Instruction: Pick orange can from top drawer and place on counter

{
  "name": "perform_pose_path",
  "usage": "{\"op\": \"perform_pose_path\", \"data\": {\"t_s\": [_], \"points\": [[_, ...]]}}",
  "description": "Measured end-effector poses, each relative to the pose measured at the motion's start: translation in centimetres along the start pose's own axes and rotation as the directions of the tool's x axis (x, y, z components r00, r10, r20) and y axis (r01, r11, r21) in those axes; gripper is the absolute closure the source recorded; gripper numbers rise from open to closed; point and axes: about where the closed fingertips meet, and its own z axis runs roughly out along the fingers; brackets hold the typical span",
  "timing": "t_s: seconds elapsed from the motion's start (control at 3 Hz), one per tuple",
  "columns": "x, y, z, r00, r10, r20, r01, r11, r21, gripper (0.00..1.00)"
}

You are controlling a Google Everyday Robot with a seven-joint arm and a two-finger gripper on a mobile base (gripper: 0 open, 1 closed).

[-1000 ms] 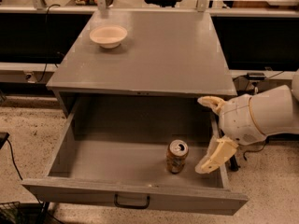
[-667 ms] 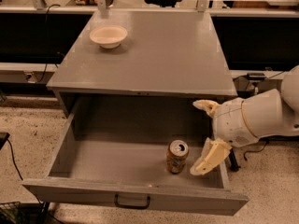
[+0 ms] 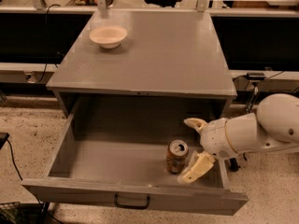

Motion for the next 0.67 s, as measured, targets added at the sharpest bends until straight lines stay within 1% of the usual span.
{"op": "perform_pose_path", "data": {"t_s": [0.33, 0.67], "points": [[1.7, -0.8, 1.8, 0.998, 0.052, 0.031, -0.052, 0.9986, -0.001, 0.00], [3.0, -2.0, 2.9, 0.995, 0.086, 0.059, -0.087, 0.9962, 0.011, 0.00]]}}
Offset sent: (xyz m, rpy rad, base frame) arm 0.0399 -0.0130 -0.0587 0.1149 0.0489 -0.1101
